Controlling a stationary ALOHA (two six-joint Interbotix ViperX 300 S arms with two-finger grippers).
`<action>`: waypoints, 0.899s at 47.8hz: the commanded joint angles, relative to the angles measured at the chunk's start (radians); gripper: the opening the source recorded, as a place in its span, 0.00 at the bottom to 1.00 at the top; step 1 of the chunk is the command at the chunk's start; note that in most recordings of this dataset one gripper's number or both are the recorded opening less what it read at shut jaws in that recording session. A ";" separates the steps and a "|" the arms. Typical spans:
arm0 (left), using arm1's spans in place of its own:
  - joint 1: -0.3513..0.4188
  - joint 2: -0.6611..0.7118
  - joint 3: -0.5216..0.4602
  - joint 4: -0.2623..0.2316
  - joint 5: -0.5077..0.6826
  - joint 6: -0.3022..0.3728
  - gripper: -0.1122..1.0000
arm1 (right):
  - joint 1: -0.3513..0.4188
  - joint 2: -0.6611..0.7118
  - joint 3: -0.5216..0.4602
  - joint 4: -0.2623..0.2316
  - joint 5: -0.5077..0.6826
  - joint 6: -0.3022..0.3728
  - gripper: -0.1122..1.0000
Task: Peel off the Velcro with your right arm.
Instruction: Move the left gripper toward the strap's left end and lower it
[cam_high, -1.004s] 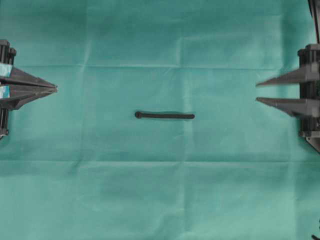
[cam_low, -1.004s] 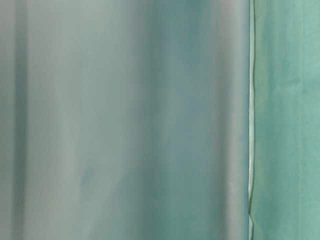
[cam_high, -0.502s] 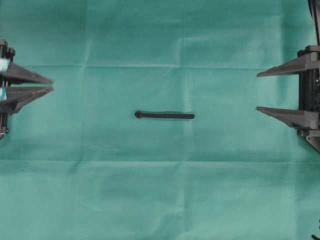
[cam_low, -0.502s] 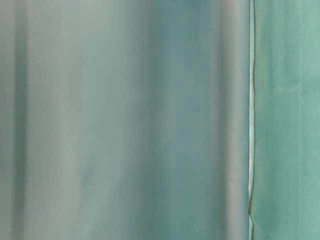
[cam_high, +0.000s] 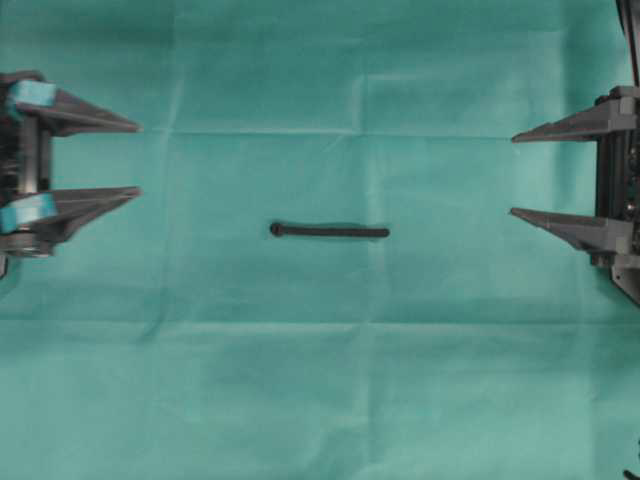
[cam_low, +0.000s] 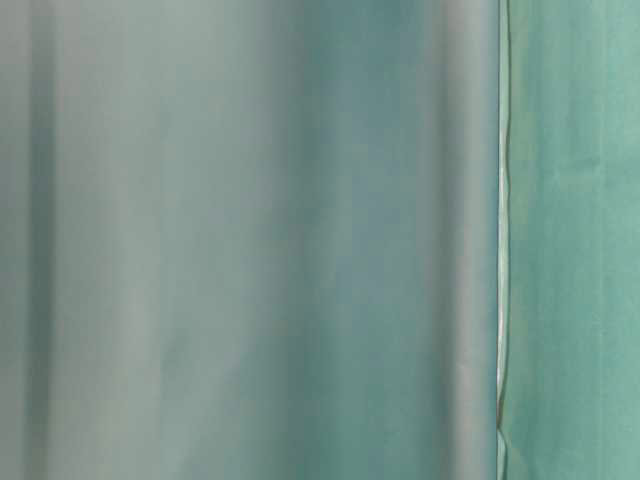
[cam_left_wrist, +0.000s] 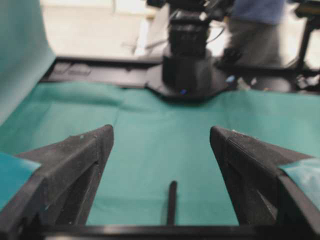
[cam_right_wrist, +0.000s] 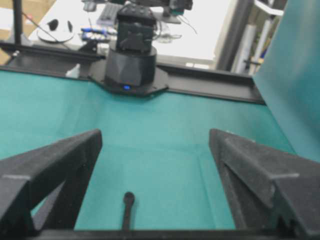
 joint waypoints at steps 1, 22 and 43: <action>0.014 0.091 -0.069 -0.002 -0.044 0.003 0.93 | -0.003 0.009 -0.015 0.003 -0.015 0.002 0.84; 0.014 0.430 -0.313 -0.002 -0.097 0.000 0.93 | -0.003 0.008 -0.008 0.003 -0.018 0.002 0.84; 0.008 0.598 -0.509 -0.002 0.163 -0.003 0.93 | -0.003 -0.005 0.011 0.002 -0.015 0.002 0.84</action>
